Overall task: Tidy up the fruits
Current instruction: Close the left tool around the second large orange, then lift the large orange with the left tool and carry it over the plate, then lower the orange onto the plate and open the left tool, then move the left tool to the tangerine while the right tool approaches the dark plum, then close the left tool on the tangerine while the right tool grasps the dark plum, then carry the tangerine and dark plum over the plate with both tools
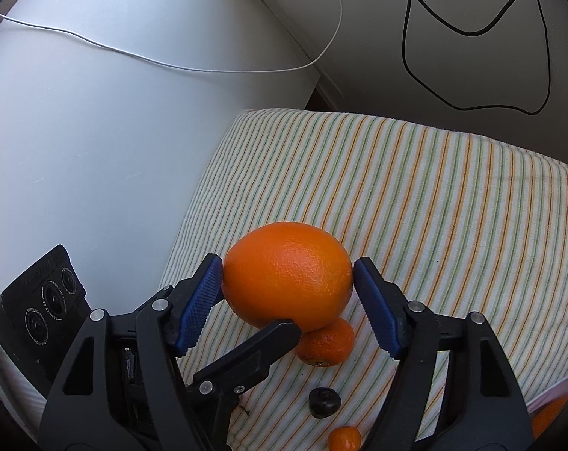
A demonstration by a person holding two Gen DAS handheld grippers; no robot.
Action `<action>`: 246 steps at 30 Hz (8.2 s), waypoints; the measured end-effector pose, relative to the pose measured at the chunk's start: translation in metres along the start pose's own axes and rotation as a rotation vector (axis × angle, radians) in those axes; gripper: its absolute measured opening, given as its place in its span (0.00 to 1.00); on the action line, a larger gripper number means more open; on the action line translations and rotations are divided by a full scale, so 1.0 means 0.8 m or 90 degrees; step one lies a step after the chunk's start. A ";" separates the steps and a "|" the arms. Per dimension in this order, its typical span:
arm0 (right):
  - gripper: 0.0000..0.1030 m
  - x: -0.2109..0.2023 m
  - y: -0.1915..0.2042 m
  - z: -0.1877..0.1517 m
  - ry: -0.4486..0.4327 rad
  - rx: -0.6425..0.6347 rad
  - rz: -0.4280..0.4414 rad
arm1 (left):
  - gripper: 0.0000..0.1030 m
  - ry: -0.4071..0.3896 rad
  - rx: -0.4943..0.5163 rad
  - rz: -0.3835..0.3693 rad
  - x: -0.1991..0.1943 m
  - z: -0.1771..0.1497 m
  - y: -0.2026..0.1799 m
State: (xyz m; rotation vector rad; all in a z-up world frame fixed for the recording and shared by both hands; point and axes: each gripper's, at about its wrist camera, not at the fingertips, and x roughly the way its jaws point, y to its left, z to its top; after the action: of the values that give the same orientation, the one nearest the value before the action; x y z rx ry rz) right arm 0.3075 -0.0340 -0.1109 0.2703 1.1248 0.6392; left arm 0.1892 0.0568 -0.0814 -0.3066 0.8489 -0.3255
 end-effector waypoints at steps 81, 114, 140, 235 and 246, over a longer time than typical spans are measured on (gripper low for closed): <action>0.73 -0.214 -0.105 -0.217 -0.045 0.111 -0.018 | 0.63 0.069 0.202 -0.121 -0.001 -0.106 -0.208; 0.73 -0.255 -0.020 -0.262 -0.209 -0.143 -0.109 | 0.64 -0.064 0.120 0.001 -0.093 -0.158 -0.110; 0.55 -0.146 0.068 -0.215 -0.031 -0.347 -0.151 | 0.48 -0.073 0.031 0.071 -0.097 -0.156 -0.011; 0.23 -0.276 -0.059 -0.207 -0.113 -0.115 -0.116 | 0.34 -0.034 0.180 -0.110 -0.067 -0.146 -0.203; 0.23 -0.294 -0.118 -0.223 -0.126 -0.074 -0.130 | 0.34 -0.005 0.227 -0.136 -0.036 -0.159 -0.262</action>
State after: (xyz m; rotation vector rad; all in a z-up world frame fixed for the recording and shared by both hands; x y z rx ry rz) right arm 0.1133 -0.2703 -0.0578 0.1148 0.9073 0.4834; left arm 0.0403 -0.1391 -0.0599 -0.0645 0.7359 -0.6652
